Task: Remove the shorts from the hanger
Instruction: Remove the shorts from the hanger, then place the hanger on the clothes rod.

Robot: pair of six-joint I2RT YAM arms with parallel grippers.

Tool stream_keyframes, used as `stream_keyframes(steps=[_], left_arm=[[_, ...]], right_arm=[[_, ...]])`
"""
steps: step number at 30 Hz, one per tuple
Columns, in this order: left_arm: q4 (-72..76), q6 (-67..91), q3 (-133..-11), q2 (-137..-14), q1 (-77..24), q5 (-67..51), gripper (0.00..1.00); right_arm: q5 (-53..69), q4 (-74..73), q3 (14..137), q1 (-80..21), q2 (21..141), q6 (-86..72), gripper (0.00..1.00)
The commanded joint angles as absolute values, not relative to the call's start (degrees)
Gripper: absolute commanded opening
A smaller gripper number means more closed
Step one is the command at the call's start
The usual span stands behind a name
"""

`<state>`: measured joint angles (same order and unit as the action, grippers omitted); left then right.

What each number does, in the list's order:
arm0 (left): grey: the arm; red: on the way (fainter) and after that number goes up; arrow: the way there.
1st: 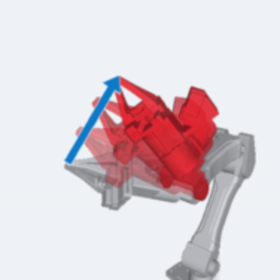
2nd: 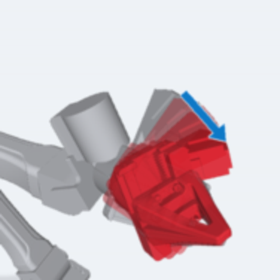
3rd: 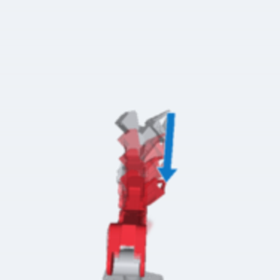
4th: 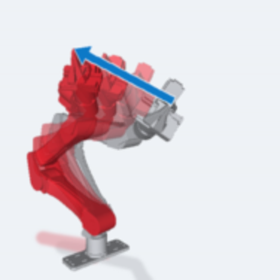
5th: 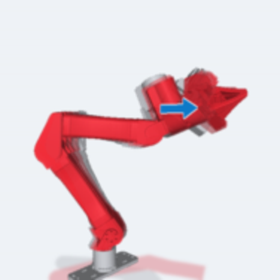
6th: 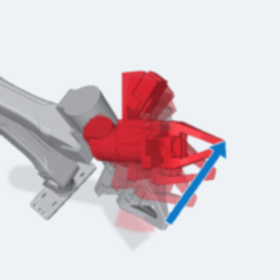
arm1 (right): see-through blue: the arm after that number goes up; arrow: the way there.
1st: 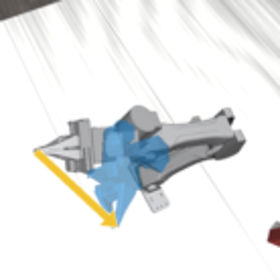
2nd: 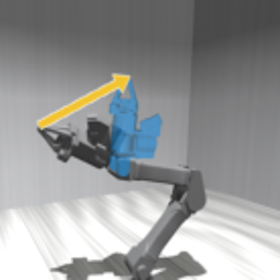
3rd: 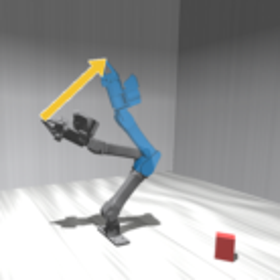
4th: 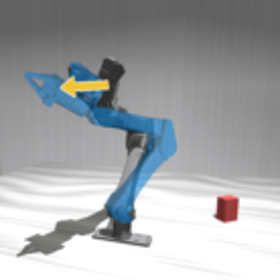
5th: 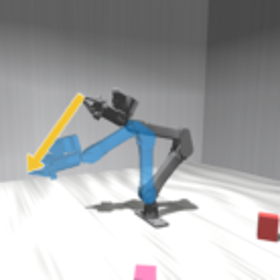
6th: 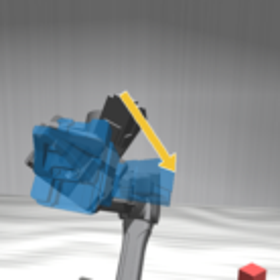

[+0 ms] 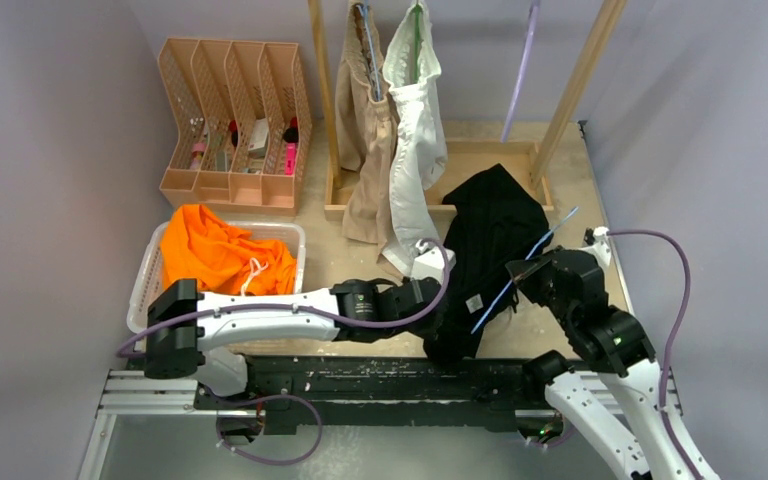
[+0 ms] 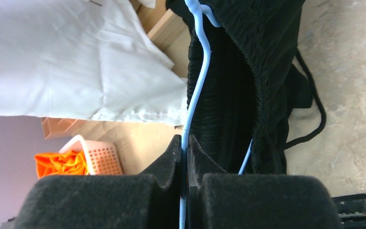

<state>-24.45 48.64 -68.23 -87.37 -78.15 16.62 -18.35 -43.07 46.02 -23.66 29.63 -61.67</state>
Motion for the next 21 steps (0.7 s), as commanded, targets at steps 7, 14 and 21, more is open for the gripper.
stream_keyframes(steps=[7,14,21], left_arm=[[-31.2,49.6,-70.1,-81.8,-70.1,25.4,0.00],[-29.3,50.1,-72.2,-79.8,-69.1,21.5,0.50],[-21.7,50.2,-67.1,-74.3,-69.2,14.2,0.61]], right_arm=[[-6.5,-32.3,49.4,-23.6,33.0,-56.0,0.00],[-2.3,-29.6,47.8,-23.6,35.0,-54.0,0.00],[-1.3,-28.3,45.9,-23.6,37.8,-54.2,0.00]])
